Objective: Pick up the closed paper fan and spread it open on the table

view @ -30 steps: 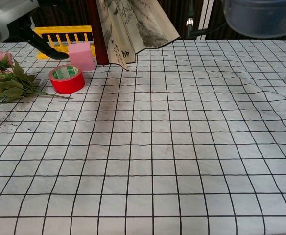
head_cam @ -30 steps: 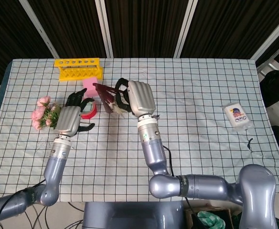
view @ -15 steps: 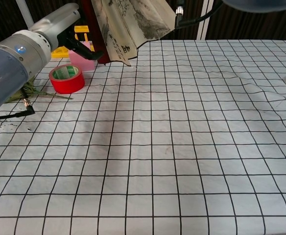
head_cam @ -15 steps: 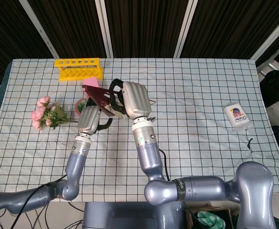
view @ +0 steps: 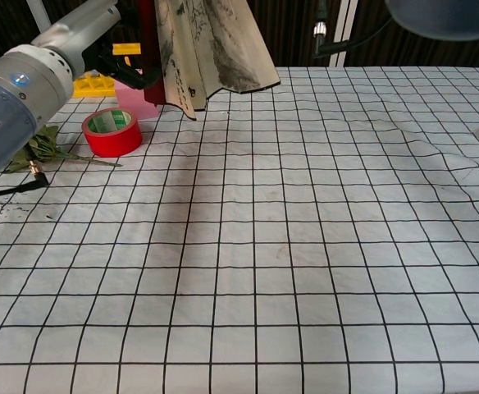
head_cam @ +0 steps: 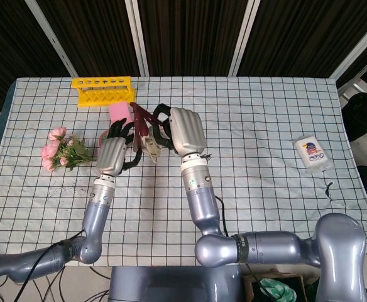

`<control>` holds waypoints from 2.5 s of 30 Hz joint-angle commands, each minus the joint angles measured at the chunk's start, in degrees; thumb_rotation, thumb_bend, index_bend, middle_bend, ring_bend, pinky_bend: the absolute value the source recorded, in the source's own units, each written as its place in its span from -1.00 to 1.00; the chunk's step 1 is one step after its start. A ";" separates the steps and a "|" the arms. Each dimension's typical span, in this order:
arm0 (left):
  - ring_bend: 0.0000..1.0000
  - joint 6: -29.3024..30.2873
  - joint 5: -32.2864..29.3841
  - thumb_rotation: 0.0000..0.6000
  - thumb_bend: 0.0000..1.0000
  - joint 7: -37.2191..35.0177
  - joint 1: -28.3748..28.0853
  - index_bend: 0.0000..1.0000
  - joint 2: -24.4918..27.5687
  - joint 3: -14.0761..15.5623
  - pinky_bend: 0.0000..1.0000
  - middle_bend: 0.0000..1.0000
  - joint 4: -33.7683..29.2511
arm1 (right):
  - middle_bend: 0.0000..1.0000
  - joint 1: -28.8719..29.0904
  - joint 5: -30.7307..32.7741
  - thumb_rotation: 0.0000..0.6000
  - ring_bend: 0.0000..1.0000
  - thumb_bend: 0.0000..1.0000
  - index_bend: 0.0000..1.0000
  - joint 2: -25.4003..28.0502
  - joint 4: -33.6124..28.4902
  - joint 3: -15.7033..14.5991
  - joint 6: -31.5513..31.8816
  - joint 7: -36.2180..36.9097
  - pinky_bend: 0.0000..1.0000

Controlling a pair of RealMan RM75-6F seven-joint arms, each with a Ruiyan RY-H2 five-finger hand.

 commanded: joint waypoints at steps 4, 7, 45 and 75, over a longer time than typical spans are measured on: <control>-1.00 0.61 0.41 1.00 -0.05 -0.46 0.81 0.37 1.27 0.49 -1.00 -0.65 -0.41 | 0.92 -1.29 -0.46 1.00 1.00 0.63 0.93 1.50 0.04 -1.16 -0.61 0.78 0.82; -1.00 0.91 0.47 1.00 -0.05 -0.77 1.41 0.37 2.36 0.63 -1.00 -0.65 -0.96 | 0.92 -2.26 -0.88 1.00 1.00 0.63 0.93 2.43 0.41 -1.93 -0.62 1.18 0.82; -1.00 0.91 -0.24 1.00 -0.05 -0.59 -0.56 0.37 3.55 -0.66 -1.00 -0.64 2.25 | 0.92 -16.01 -20.17 1.00 1.00 0.63 0.93 7.12 17.46 -17.01 -3.15 11.31 0.82; -1.00 1.78 0.68 1.00 -0.05 -0.42 -1.01 0.37 1.79 0.80 -1.00 -0.64 1.94 | 0.87 -23.46 -26.13 1.00 1.00 0.35 0.76 8.24 17.70 -20.02 -2.18 11.69 0.82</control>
